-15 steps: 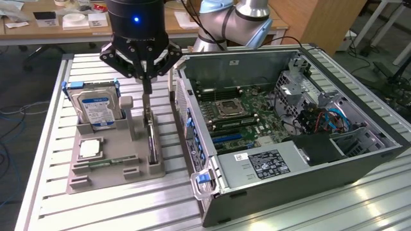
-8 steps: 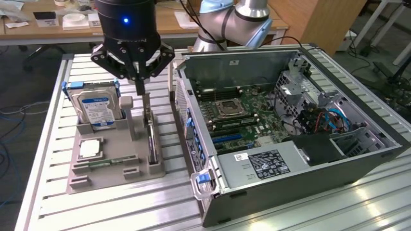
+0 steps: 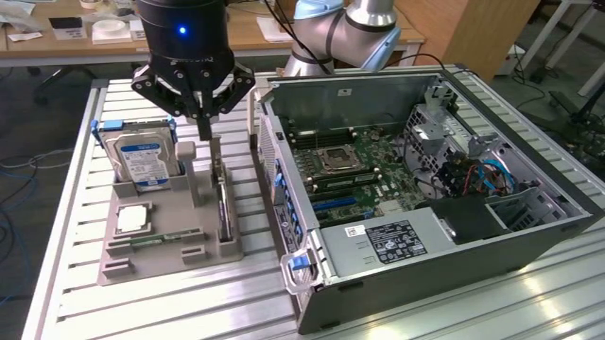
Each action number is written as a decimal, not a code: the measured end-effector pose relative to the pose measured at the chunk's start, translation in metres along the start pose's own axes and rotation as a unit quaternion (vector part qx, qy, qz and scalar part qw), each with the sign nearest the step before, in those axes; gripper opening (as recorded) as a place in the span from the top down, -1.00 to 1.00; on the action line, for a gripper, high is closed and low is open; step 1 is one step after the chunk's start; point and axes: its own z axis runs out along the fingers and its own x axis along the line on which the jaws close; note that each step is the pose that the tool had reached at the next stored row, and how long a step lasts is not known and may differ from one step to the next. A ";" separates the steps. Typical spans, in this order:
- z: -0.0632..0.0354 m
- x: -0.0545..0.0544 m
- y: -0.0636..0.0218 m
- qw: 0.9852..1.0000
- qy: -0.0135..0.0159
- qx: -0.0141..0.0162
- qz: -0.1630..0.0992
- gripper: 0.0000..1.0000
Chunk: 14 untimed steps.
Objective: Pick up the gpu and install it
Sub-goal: 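Pick up the gpu and move the gpu toward the slot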
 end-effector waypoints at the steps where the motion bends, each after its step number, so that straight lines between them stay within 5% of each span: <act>1: 0.0000 0.000 0.0000 1.000 0.000 0.000 0.000 0.79; 9: 0.0000 0.000 0.0000 1.000 0.000 0.000 0.000 0.77; 14: 0.0000 0.000 0.0000 1.000 0.000 0.000 0.000 0.29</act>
